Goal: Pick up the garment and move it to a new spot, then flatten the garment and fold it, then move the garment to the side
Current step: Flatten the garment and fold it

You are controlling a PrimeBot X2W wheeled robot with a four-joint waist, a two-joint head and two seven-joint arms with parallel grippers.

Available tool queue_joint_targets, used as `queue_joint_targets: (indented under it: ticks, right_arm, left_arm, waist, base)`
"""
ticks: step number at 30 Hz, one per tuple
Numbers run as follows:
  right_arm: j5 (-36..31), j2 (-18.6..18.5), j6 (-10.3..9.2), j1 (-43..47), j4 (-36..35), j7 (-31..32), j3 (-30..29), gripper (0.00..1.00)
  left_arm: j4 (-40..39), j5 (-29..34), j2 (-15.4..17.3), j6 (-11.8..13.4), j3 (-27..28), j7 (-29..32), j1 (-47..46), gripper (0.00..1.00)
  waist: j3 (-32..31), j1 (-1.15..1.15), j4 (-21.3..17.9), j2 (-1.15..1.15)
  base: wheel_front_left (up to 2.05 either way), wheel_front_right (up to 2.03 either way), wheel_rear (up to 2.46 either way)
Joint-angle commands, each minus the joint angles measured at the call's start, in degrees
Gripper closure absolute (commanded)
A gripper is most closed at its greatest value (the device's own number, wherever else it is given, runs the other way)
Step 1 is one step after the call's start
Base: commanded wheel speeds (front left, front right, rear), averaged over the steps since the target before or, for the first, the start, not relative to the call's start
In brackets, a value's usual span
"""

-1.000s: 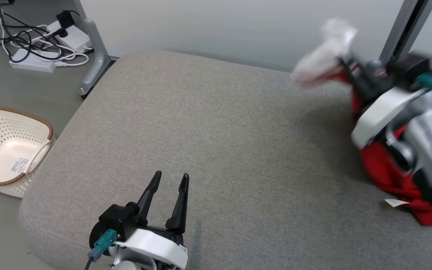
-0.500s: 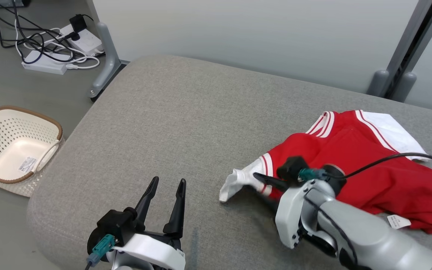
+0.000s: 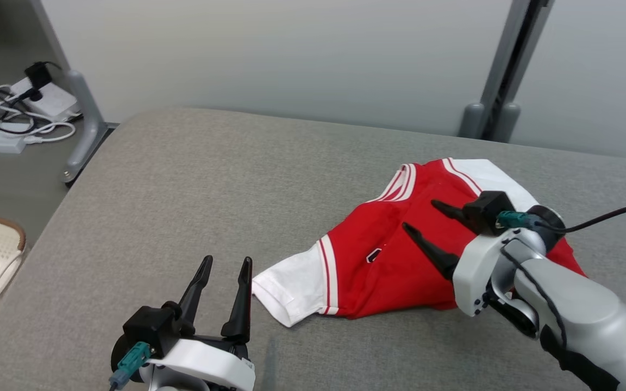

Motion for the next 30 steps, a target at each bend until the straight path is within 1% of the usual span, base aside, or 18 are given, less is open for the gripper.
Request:
queue_joint_targets:
  ticks: [1,2,4,6,10,11,12,13,19,23,30]
  right_arm:
    - [-1.0,-0.5,-0.02,0.0,0.1,-0.7,-1.2,0.00]
    - [-1.7,-1.0,-0.02,0.2,0.0,-0.9,-2.5,0.00]
    - [-4.8,-2.4,-0.02,0.5,-2.0,-0.9,-7.6,0.00]
    - [-8.2,-3.3,-0.02,3.5,-4.3,-0.9,-13.1,0.00]
    - [-13.9,-4.0,-0.02,9.8,-9.5,-0.8,-25.3,0.00]
    - [-15.5,-3.8,-0.02,11.8,-10.9,-0.8,-28.1,0.00]
    - [-15.5,-3.8,-0.02,11.8,-10.9,-0.8,-28.1,0.00]
    - [-17.1,-3.4,-0.02,13.9,-12.2,-0.8,-31.2,0.00]
    - [-25.3,1.6,-0.02,25.1,-19.2,-0.9,-45.6,0.00]
    - [-28.8,4.5,-0.02,29.7,-21.4,-0.9,-50.1,0.00]
    - [-31.3,5.5,-0.02,31.1,-21.7,-0.9,-52.7,0.00]
  left_arm:
    - [-0.2,0.4,0.3,0.0,0.5,-0.2,0.3,0.00]
    - [-0.3,0.5,0.3,0.0,0.8,-0.2,0.4,0.00]
    - [-0.6,0.6,0.3,0.1,1.3,-0.2,0.3,0.00]
    - [-0.7,0.7,0.3,0.1,1.9,-0.2,0.1,0.00]
    - [-0.6,1.0,0.3,-0.1,2.6,-0.2,-0.2,0.00]
    - [-0.6,1.1,0.3,-0.1,2.8,-0.2,-0.2,0.00]
    - [-0.6,1.1,0.3,-0.1,2.8,-0.2,-0.2,0.00]
    - [-0.4,1.1,0.3,0.0,3.1,-0.2,-0.2,0.00]
    - [0.8,2.1,0.3,-0.1,3.9,-0.2,0.7,0.00]
    - [1.5,2.3,0.3,-0.3,4.2,-0.2,0.9,0.00]
    - [2.1,2.3,0.3,-0.6,3.6,-0.2,0.4,0.00]
  waist:
    - [-1.0,0.00,-2.8,0.00]
    - [-1.2,0.00,-3.8,0.00]
    - [-1.2,0.00,-5.6,0.00]
    - [-1.0,0.00,-7.4,0.00]
    - [-0.9,0.00,-10.1,0.00]
    - [-0.9,0.00,-10.7,0.00]
    - [-0.9,0.00,-10.7,0.00]
    - [-0.9,0.00,-11.2,0.00]
    - [-0.8,0.00,-13.4,0.00]
    - [-0.6,0.00,-13.9,0.00]
    - [-0.1,0.00,-13.3,0.00]
  base:
    - [0.00,0.00,0.00]
    - [0.00,0.00,0.00]
    - [0.00,0.00,0.00]
    - [0.00,0.00,0.00]
    - [0.00,0.00,0.00]
    - [0.00,0.00,0.00]
    - [0.00,0.00,0.00]
    - [0.00,0.00,0.00]
    - [0.00,0.00,0.00]
    - [0.00,0.00,0.00]
    - [0.00,0.00,0.00]
